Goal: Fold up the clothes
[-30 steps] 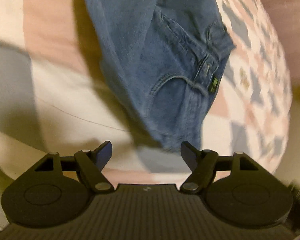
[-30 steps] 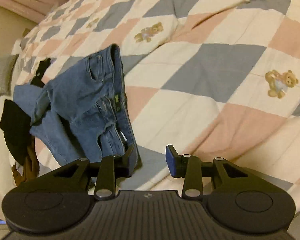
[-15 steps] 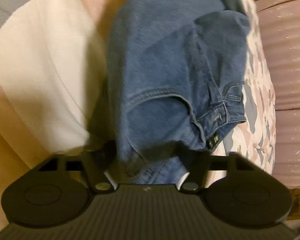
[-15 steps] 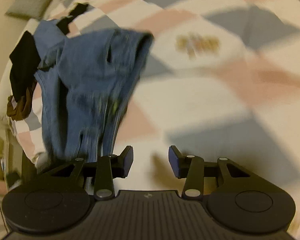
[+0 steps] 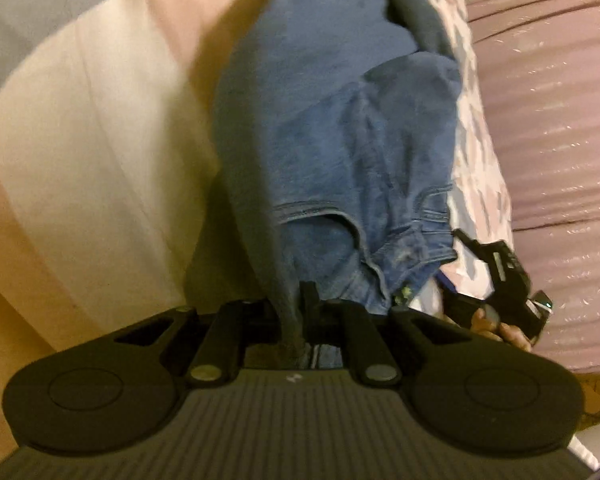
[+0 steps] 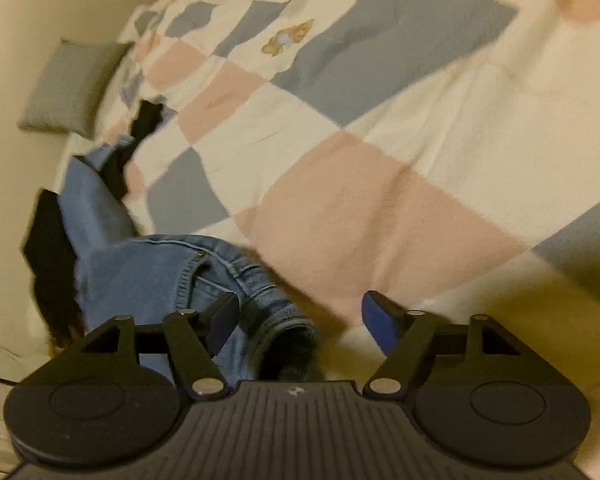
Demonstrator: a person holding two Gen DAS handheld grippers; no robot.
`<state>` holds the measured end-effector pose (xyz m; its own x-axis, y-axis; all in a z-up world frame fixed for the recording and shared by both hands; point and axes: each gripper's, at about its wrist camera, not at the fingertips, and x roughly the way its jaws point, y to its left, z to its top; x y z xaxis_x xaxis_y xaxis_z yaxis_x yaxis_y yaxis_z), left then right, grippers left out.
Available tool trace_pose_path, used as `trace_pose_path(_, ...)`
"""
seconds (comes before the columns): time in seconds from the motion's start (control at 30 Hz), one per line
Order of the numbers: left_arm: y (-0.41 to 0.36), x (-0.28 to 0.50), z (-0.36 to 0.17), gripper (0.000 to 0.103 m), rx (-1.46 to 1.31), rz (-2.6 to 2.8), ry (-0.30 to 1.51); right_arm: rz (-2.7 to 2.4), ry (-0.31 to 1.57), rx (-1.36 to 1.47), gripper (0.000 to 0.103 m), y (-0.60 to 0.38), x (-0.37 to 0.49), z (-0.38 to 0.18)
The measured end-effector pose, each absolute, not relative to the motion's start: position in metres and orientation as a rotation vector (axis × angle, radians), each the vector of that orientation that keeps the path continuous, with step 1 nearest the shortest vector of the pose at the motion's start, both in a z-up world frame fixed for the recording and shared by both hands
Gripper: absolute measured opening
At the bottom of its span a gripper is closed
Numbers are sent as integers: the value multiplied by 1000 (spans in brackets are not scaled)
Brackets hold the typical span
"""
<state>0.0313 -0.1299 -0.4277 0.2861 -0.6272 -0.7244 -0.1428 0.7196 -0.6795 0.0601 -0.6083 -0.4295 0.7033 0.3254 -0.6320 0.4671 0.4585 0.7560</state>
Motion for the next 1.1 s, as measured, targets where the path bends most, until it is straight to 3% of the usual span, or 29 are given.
trace_pose_path(0.13,-113,36,-451,14,-939,-317,1263,18,856,1118,56,-594,77,-437)
trace_pose_path(0.17,-111,38,-455,15,-984,-312,1265,0,859,1129,46,-593,80,-440)
trace_pose_path(0.2,-113,39,-456,15,-964,-325,1269,-21,859,1149,28,-592,83,-443)
trace_pose_path(0.23,-115,41,-456,14,-944,-338,1274,-40,856,1168,26,-590,84,-444)
trace_pose_path(0.3,-119,42,-452,2,-891,-370,1278,-73,848,1182,19,-585,83,-439)
trace_pose_path(0.4,-119,40,-425,0,-767,-428,1255,-125,822,1158,17,-574,69,-407)
trace_pose_path(0.57,-106,15,-327,0,-564,-660,1111,-128,716,1180,15,-556,-22,-310)
trace_pose_path(0.7,-81,-36,-262,0,-485,-832,1143,-182,761,1220,15,-533,-121,-241)
trace_pose_path(0.83,-66,-70,-243,0,-514,-890,1241,-326,839,1399,15,-514,-175,-214)
trace_pose_path(0.97,-71,-32,-226,0,-505,-929,1241,-305,969,1458,15,-502,-134,-198)
trace_pose_path(1.1,-81,67,-165,0,-493,-956,1110,-114,937,1320,16,-494,-11,-116)
